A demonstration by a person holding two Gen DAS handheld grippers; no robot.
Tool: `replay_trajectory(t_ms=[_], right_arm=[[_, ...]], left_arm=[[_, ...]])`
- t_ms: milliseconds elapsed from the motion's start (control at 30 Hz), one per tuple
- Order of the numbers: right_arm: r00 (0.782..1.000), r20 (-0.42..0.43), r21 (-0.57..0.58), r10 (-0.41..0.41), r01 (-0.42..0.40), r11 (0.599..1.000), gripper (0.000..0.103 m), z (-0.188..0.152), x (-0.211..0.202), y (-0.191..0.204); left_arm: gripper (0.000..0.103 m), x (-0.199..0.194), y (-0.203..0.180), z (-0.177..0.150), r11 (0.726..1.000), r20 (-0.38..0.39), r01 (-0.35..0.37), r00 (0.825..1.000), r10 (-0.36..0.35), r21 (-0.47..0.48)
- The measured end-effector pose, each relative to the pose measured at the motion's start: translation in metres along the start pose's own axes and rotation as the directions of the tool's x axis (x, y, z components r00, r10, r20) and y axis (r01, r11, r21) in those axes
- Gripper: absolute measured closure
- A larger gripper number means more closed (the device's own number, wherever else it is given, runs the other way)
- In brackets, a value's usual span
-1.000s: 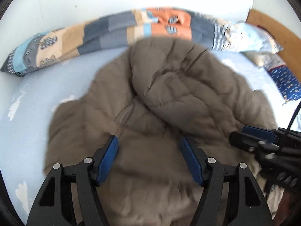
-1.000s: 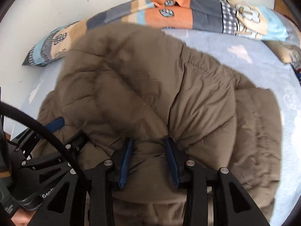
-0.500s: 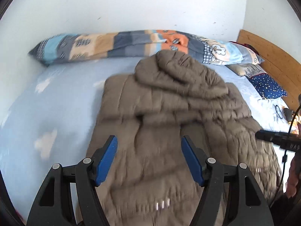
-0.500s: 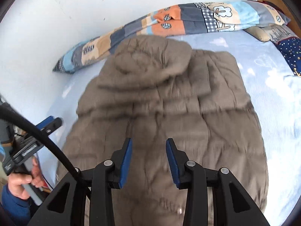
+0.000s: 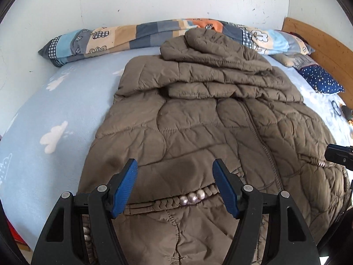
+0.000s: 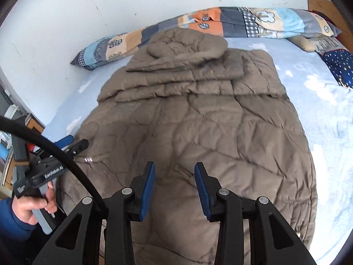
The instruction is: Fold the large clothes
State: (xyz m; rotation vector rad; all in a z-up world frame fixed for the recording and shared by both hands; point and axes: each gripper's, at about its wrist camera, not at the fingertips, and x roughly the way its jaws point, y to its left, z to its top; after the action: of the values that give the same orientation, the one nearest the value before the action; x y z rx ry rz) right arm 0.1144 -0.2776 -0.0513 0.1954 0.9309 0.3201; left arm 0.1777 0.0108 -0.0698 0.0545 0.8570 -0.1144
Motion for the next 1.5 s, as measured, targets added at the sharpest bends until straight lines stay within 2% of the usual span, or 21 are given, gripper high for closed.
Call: replay_trajectory(t_ms=[67, 300, 500, 900, 1267, 1500], right_arm=[[0.999, -0.009, 0.002, -0.032, 0.032, 0.999, 0.063, -0.005, 0.001, -0.007], [0.998, -0.025, 0.02, -0.051, 0.052, 0.998, 0.063, -0.009, 0.005, -0.014], [0.994, -0.076, -0.005, -0.08, 0.08, 0.997, 0.061, -0.013, 0.023, -0.01], [0.988, -0.106, -0.035, -0.115, 0.112, 0.993, 0.056, -0.017, 0.037, -0.009], [0.988, -0.106, -0.046, -0.116, 0.112, 0.993, 0.054, -0.018, 0.038, -0.007], [0.993, -0.083, -0.013, -0.084, 0.083, 0.996, 0.053, -0.024, 0.016, -0.015]], left_arm=[[0.034, 0.002, 0.0, -0.001, 1.0, -0.004, 0.003, 1.0, -0.003, 0.0], [0.034, 0.016, 0.0, -0.007, 1.0, -0.046, -0.014, 0.999, 0.015, 0.024], [0.034, 0.017, 0.001, -0.011, 0.999, -0.044, -0.019, 0.999, 0.021, 0.045], [0.033, 0.019, -0.003, -0.012, 0.996, -0.04, -0.04, 0.998, 0.043, 0.085], [0.032, 0.017, -0.007, -0.014, 0.992, -0.026, -0.054, 0.998, 0.057, 0.118], [0.032, 0.01, -0.005, -0.02, 0.984, 0.004, -0.079, 0.997, 0.079, 0.157]])
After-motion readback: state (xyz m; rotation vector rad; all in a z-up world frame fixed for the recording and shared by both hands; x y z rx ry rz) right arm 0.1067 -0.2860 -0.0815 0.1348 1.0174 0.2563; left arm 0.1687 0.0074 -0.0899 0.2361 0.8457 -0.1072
